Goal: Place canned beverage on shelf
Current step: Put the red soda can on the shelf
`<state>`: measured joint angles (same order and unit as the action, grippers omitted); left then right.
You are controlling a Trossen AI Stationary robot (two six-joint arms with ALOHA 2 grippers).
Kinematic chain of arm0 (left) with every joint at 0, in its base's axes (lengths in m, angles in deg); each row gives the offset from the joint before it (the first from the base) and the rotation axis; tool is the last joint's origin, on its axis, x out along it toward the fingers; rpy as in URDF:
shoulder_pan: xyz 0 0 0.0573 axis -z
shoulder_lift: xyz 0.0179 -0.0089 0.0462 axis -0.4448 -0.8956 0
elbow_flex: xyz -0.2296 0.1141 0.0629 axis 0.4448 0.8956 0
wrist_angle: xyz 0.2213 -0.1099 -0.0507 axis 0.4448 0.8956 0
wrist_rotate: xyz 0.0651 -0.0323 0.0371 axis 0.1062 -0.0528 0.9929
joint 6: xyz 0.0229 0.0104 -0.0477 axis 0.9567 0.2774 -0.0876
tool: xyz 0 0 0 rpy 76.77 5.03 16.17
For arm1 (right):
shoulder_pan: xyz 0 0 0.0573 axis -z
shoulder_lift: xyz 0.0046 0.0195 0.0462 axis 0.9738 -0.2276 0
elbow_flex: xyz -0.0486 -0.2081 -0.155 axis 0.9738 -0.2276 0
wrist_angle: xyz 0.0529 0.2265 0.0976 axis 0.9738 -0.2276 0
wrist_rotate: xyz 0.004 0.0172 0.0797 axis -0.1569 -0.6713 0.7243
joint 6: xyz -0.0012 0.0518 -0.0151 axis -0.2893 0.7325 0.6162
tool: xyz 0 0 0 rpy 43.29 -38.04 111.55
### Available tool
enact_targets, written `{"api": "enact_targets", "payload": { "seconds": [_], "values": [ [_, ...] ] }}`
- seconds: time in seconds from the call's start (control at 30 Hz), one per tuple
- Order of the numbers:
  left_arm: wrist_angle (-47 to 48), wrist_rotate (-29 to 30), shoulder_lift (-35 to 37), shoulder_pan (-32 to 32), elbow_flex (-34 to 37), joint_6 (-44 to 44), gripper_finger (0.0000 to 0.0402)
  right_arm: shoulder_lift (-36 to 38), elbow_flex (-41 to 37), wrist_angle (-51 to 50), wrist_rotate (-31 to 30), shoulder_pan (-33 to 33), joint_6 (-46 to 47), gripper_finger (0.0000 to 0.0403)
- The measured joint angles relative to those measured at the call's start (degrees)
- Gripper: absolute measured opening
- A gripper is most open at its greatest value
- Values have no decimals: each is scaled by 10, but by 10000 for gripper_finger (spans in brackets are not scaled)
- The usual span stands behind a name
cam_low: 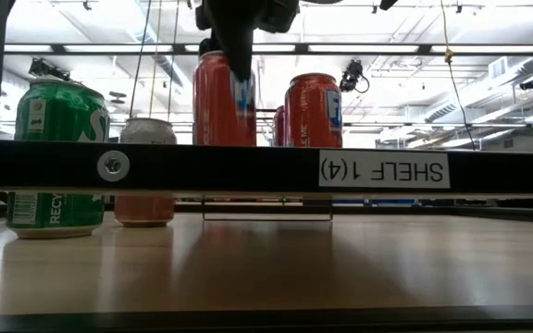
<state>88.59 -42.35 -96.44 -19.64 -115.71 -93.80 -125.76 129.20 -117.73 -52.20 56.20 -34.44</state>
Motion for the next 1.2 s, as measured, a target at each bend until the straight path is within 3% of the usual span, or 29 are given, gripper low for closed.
{"api": "enact_targets", "payload": {
  "seconds": [1.2],
  "values": [
    [-21,-3,-4,-6,17,4,311,0,0,23,-3,0,-6,362]
  ]
}}
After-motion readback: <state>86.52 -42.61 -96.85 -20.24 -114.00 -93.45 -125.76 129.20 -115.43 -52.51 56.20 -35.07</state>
